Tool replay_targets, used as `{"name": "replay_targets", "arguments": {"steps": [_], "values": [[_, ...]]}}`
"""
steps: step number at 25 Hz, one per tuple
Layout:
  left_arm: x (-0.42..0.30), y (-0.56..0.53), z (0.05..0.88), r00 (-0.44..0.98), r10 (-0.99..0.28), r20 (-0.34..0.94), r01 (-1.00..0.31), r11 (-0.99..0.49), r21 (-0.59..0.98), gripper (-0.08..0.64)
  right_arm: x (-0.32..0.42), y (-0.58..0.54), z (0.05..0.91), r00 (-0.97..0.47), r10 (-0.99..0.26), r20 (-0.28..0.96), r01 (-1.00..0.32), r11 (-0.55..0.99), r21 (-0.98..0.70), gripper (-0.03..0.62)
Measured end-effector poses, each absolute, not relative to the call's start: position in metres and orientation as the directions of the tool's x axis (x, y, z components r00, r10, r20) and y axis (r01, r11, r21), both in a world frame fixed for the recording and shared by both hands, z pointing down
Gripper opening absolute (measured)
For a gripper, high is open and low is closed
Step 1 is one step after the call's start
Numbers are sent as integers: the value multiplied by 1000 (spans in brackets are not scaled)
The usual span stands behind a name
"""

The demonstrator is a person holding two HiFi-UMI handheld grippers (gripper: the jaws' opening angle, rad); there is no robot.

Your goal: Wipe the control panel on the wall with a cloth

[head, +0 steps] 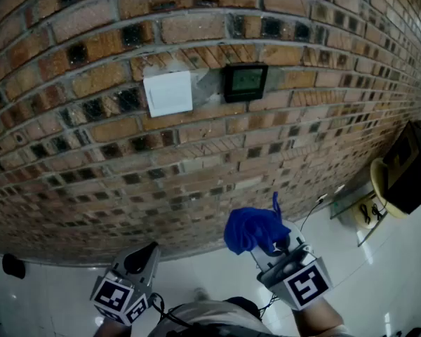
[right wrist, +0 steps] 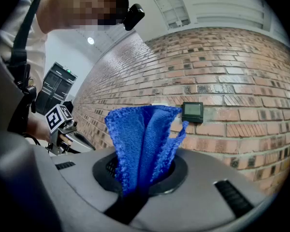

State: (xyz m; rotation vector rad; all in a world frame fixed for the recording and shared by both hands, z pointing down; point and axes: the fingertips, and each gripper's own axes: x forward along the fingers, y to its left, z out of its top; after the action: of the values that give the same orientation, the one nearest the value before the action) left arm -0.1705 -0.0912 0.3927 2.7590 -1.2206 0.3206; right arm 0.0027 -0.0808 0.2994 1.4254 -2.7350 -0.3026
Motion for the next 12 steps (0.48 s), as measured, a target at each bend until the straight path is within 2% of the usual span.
{"name": "replay_targets", "arguments": {"steps": [5,12], "values": [[-172,-116,400,679,-700,224,-722,-692,25,2,-4,-134,283,-569,-816,-104,-812,536,232,87],[-179,-136,399,624,-747,227,-770,-637,19,1,6,-199,215,-570,-798,-195,-808,502,309,87]]}}
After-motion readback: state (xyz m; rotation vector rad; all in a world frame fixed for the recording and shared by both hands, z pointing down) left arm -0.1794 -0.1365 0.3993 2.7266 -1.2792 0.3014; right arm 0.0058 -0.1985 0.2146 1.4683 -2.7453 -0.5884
